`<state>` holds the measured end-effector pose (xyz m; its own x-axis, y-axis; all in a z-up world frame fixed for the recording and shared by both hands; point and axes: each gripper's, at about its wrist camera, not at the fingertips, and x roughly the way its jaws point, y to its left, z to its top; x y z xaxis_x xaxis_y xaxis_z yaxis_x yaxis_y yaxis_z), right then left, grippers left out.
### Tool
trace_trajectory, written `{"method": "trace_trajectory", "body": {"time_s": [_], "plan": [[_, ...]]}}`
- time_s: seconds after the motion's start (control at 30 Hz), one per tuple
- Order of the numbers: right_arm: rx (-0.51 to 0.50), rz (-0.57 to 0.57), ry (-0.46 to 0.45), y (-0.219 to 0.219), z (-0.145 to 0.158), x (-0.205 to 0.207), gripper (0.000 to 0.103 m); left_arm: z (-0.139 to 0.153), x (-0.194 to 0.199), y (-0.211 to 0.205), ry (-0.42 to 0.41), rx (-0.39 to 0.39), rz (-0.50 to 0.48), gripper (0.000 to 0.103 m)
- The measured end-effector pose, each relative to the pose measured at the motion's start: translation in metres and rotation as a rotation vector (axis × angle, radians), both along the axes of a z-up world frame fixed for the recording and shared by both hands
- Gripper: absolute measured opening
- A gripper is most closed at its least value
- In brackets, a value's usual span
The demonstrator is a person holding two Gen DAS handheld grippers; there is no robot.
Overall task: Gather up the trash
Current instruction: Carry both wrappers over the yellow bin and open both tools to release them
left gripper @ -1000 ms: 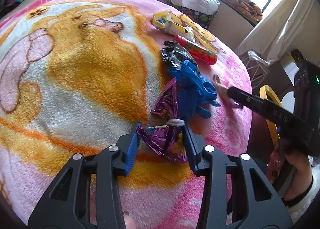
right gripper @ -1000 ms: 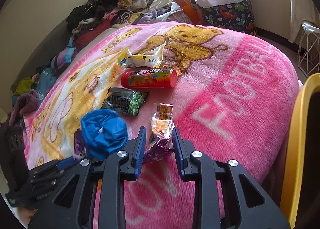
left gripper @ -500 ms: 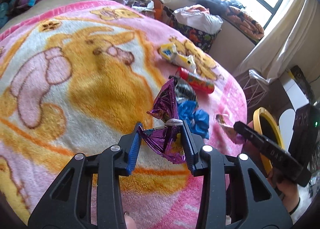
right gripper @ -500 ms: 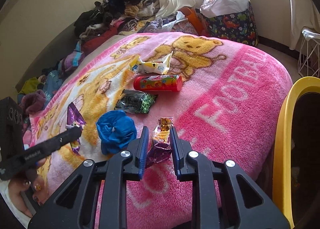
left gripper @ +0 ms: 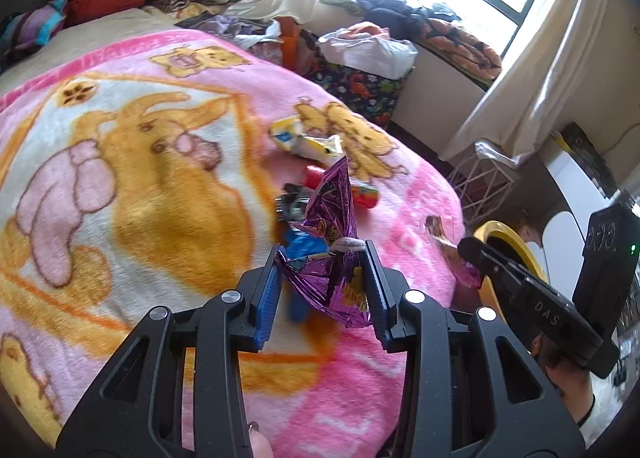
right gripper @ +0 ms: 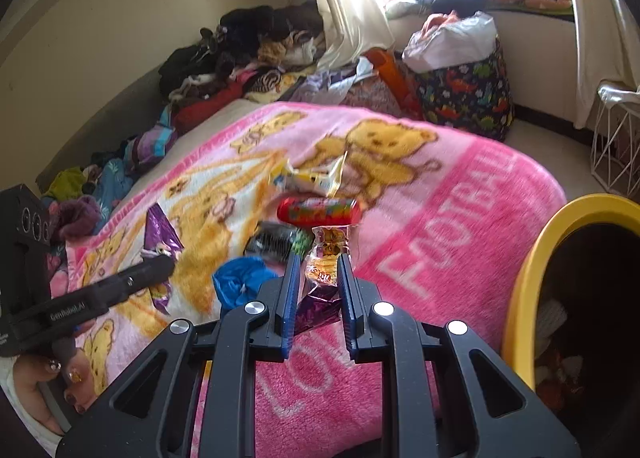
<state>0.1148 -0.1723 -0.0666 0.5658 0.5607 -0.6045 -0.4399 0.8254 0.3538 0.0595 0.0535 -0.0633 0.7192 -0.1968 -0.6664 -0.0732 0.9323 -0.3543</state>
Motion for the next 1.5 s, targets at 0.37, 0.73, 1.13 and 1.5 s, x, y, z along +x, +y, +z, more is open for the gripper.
{"method": "trace_trajectory", "body": {"time_s": [0.37, 0.73, 1.13, 1.5], "plan": [[0.050, -0.102, -0.075, -0.050, 0.030, -0.003, 0.017, 0.018, 0.010, -0.045, -0.039, 0.017, -0.100, 0.031], [0.082, -0.242, -0.118, -0.111, 0.044, -0.004, 0.017, 0.031, 0.018, -0.090, -0.077, 0.020, -0.192, 0.031], [0.105, -0.344, -0.122, -0.156, 0.044, -0.012, 0.017, 0.043, 0.024, -0.133, -0.110, 0.017, -0.274, 0.031], [0.117, -0.406, -0.111, -0.182, 0.036, -0.018, 0.017, 0.049, 0.027, -0.160, -0.125, 0.019, -0.326, 0.031]]}}
